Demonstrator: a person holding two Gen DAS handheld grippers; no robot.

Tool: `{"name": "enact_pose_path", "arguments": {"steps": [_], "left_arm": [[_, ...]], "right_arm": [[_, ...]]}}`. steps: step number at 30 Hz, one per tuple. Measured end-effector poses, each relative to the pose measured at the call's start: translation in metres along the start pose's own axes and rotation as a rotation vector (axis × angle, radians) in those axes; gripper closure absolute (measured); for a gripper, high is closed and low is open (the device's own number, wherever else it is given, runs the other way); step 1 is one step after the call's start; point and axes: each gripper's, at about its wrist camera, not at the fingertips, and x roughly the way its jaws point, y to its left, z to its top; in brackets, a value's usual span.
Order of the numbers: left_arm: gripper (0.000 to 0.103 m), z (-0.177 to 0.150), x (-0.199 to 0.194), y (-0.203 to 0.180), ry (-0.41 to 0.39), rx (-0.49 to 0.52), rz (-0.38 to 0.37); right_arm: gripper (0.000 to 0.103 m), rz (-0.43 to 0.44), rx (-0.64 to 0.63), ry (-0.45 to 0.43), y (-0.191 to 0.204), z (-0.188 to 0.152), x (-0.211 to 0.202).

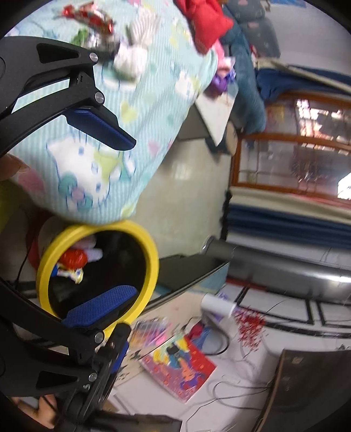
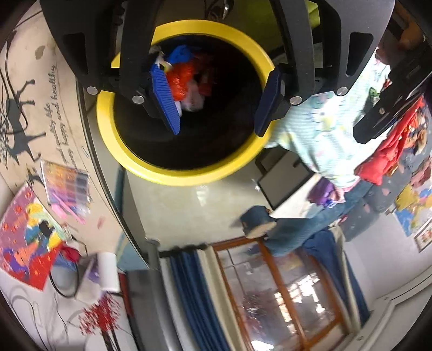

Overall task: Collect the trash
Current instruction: 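Move both open tools back over the remaining trash on the bed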

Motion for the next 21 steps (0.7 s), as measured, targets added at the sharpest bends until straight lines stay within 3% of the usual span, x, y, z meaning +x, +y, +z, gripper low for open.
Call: {"name": "enact_pose_path", "arguments": {"steps": [12, 21], "left_arm": [[0.011, 0.007, -0.049, 0.056, -0.137, -0.072, 0.191], [0.011, 0.006, -0.073, 0.094, -0.179, -0.134, 0.276]], "right_arm": [[0.042, 0.135, -0.122, 0.009, 0.071, 0.004, -0.007], [0.039, 0.223, -0.248, 0.011, 0.133, 0.000, -0.009]]}}
